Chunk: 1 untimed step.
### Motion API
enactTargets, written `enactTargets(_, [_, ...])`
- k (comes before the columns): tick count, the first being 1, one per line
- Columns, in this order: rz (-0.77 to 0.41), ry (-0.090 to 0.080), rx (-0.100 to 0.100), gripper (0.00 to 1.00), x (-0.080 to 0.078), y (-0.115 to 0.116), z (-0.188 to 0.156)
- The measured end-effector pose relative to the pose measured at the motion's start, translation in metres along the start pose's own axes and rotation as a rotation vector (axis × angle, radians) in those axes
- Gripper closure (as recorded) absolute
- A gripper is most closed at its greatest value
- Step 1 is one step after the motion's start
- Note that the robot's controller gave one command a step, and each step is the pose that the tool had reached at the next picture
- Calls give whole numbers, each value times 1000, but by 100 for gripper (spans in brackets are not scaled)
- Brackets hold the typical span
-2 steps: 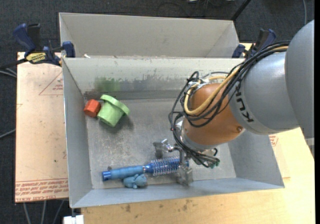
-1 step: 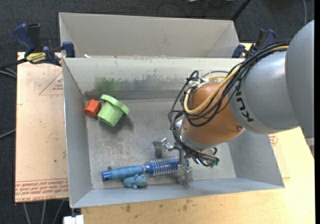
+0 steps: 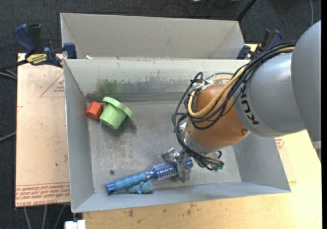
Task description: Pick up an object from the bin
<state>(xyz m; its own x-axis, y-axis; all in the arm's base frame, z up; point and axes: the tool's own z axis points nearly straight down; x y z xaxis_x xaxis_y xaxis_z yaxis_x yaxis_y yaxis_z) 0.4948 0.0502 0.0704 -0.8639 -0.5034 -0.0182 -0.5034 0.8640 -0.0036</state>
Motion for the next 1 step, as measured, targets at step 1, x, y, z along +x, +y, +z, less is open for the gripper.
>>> enactTargets(1, [2, 12, -2, 100, -2, 0, -11])
